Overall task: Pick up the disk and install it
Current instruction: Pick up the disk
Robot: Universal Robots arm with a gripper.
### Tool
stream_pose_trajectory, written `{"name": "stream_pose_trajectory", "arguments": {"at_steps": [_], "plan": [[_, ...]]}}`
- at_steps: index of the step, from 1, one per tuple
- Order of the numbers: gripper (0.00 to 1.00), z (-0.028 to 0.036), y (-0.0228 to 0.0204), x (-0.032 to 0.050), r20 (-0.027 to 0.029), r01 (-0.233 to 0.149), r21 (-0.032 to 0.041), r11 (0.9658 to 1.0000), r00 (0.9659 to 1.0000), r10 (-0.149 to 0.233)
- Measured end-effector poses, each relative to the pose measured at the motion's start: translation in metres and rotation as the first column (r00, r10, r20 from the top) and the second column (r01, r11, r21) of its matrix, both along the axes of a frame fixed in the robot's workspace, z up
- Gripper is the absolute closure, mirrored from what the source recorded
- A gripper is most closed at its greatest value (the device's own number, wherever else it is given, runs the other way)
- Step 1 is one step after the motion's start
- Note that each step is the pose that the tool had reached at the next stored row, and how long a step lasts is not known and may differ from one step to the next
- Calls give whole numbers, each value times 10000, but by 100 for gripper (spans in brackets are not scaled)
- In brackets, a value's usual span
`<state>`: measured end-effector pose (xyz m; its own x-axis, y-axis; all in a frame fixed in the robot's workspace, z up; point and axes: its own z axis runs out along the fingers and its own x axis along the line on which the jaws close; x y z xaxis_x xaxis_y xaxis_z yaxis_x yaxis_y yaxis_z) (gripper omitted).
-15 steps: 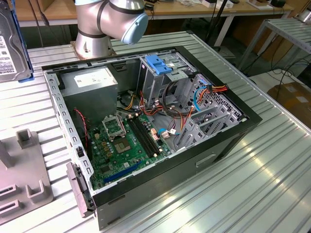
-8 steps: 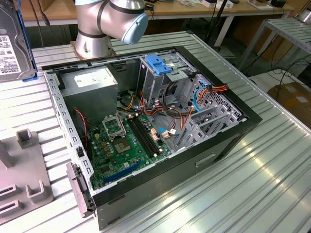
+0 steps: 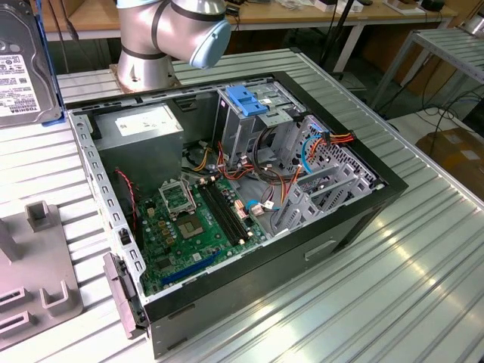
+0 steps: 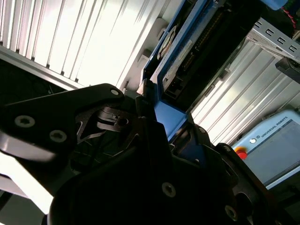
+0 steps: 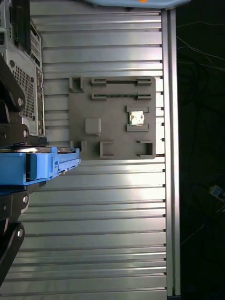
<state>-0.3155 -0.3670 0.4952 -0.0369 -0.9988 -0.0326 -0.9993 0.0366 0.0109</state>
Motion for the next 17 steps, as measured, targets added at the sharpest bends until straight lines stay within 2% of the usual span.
{"name": "stream_pose_trajectory", "arguments": {"at_steps": [12,13,17], "plan": [[63,0,0,127,0,0,0,10000,10000,0],[63,0,0,161,0,0,0,10000,10000,0],[63,-1,-1,186,0,0,1,10000,10000,0]]}}
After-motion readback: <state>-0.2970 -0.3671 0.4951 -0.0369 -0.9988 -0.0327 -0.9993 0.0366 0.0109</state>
